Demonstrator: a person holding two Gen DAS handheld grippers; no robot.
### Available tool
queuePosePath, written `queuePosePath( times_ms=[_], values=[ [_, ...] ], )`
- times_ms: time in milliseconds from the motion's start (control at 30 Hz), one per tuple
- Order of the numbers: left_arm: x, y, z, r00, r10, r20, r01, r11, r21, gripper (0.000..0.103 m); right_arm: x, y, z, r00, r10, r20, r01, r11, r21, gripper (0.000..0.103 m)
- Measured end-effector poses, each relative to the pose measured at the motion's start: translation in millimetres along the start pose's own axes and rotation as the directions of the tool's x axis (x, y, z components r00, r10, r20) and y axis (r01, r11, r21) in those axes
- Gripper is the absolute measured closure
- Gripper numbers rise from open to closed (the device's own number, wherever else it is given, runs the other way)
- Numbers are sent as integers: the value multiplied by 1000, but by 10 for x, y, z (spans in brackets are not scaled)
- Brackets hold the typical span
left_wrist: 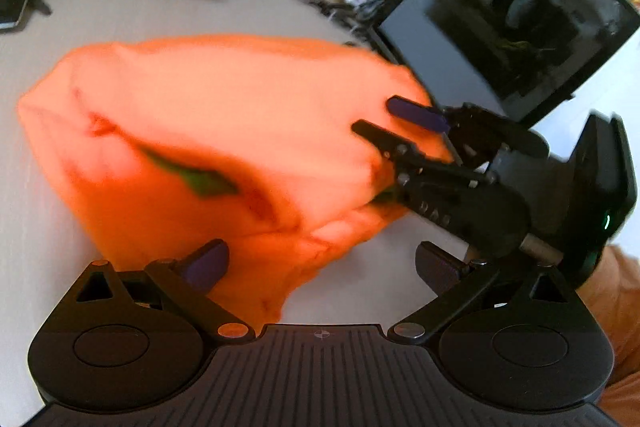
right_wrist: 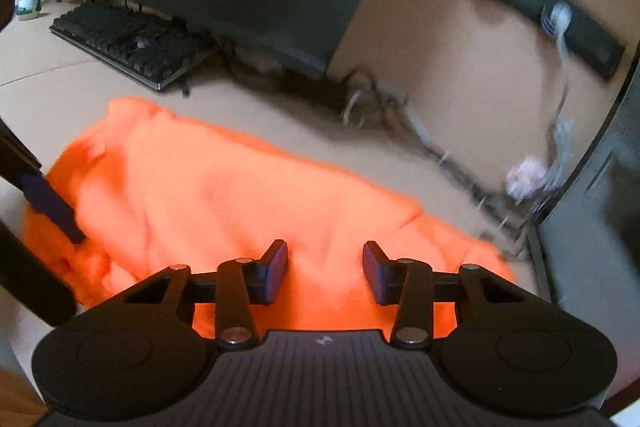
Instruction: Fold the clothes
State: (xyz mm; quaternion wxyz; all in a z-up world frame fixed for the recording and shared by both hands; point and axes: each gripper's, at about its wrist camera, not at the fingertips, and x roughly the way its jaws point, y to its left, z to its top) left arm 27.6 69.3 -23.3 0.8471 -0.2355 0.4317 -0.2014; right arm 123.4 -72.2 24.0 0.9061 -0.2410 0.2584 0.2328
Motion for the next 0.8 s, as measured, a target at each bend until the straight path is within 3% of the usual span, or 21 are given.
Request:
queuePosePath(
  times_ms=[200, 267, 333, 433, 500, 533, 600, 633, 733, 800],
  values=[
    [-95, 94, 17, 999, 39, 15, -39, 999, -20, 1, -271, -139, -142, 999, 39, 9, -39, 996, 82, 55],
    [-269, 161, 41, 998, 37, 55, -36, 999, -23, 1, -383, -175, -179, 999, 46, 22, -48, 993, 105, 47],
    [-451, 225, 70, 992, 46, 120, -41, 998, -44, 1, -378, -169, -207, 999, 45, 15, -46, 995, 88, 30],
    [-620, 465, 130, 975, 119, 187, -89, 983, -158, 1, -172, -144, -248, 996, 52, -71, -47, 996, 79, 27],
    [-688, 671, 156, 964, 173, 204, -117, 958, -260, 1, -261, -88, -142, 998, 32, -46, -28, 996, 90, 27],
    [-736, 776, 144, 960, 186, 209, -115, 944, -310, 1, -372, -26, -48, 999, 42, 10, -43, 996, 75, 27],
    [-780, 881, 123, 957, 174, 232, -80, 928, -363, 1, -580, 106, 134, 985, 113, 128, -119, 992, 44, 21],
    [-758, 908, 127, 958, 162, 236, -61, 922, -383, 1, -608, 186, 209, 974, 170, 148, -178, 983, 43, 17],
    [-613, 948, 166, 965, 127, 230, -23, 913, -408, 1, -474, 487, 323, 926, 361, 110, -369, 927, 61, 13],
    [-434, 929, 189, 973, 104, 206, -13, 915, -404, 1, -388, 783, 295, 924, 376, 69, -375, 927, -19, 13]
  ],
)
